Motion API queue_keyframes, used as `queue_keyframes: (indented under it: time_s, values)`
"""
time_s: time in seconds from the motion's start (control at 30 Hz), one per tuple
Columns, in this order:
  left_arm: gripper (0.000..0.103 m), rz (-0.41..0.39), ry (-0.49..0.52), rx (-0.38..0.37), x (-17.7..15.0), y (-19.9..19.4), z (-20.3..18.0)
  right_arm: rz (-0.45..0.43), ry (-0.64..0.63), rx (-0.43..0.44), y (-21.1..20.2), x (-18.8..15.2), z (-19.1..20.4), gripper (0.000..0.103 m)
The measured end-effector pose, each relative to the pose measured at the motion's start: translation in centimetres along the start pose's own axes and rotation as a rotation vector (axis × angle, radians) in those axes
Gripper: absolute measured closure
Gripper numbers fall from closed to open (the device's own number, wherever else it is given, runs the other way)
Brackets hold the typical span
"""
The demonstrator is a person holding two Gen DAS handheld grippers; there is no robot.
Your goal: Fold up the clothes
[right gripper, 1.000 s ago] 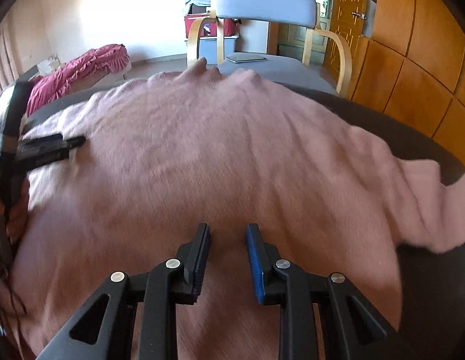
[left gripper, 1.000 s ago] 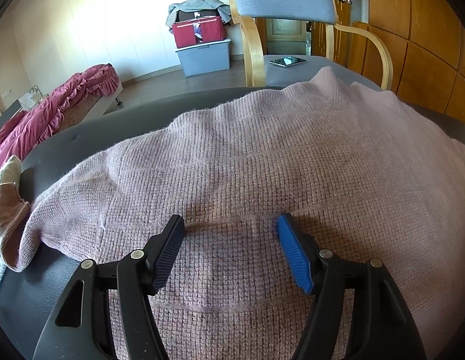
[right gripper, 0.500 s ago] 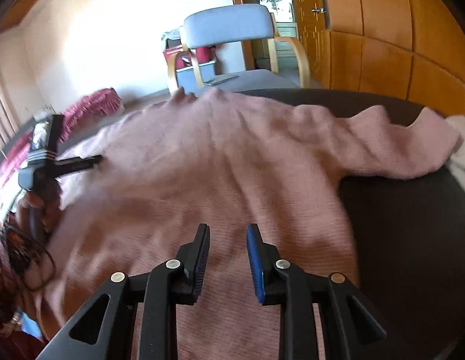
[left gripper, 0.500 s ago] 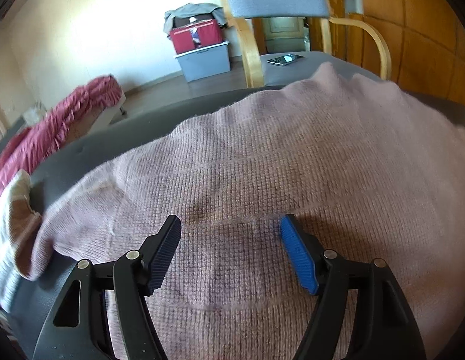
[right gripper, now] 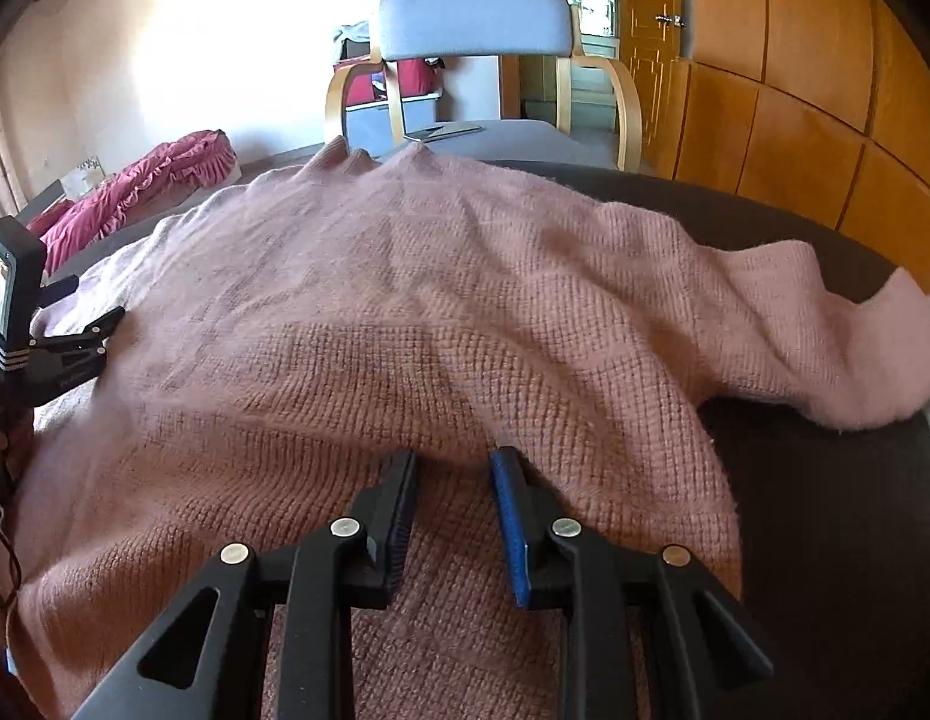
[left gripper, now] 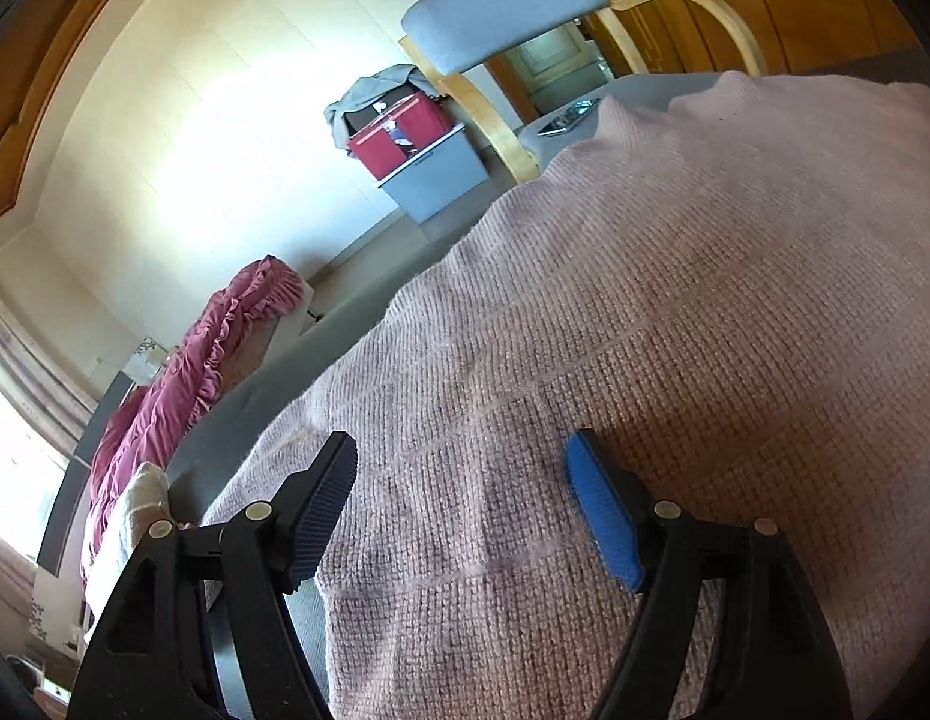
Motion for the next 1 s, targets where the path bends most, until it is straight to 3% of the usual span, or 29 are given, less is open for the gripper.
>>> queue_keyframes:
  time_s: [0.17,0.23,0.33,0.43,0.53,0.63,0.8,0.93,1.0]
  values:
    - [0.028,-0.018,0.045,-0.011,1.4,-0.5,-0.2,0.017,-0.014,-0.056,0.8,2.1,-0.6,0.079]
    - [0.028,-0.052,0.09,-0.076,0.8,-1.8,-0.4,0.014,-0.024,-0.056,0.4,2.5,0.0,0.079]
    - [0.028,-0.077,0.179,-0.225,-1.2,-3.8,-1.0,-0.006,-0.084,0.045,-1.1,1.7,3.7,0.079]
    - [0.028,-0.129,0.237,-0.325,-4.3,-6.1,-0.5,0.006,-0.14,0.023,-0.3,0.7,6.2,0.079]
    - [0.028,-0.15,0.263,-0.443,-7.9,-8.0,0.9,-0.024,-0.089,0.049,0.4,0.6,5.8,0.077]
    - [0.028,-0.185,0.301,-0.482,-10.7,-9.5,2.3,-0.038,0.027,0.145,0.6,0.5,3.9,0.077]
    - [0.028,-0.172,0.297,-0.553,-14.8,-11.0,4.3,-0.041,0.154,0.295,1.0,0.6,2.2,0.077]
    - [0.028,-0.185,0.285,-0.55,-16.8,-12.0,5.5,-0.047,0.196,0.344,1.2,0.5,1.8,0.077]
    - [0.028,-0.224,0.248,-0.546,-16.1,-12.9,6.5,-0.05,0.203,0.35,1.2,0.4,1.8,0.077]
Point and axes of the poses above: each gripper's, at about its wrist camera, not at the fingertips, and y roughly the way its jaws point, z to its left, x to its top, the point moved 5 cm from there along y, roughly the way its jaws point, and after that the axes turned 4 degrees about z, right-handed, at the moved point
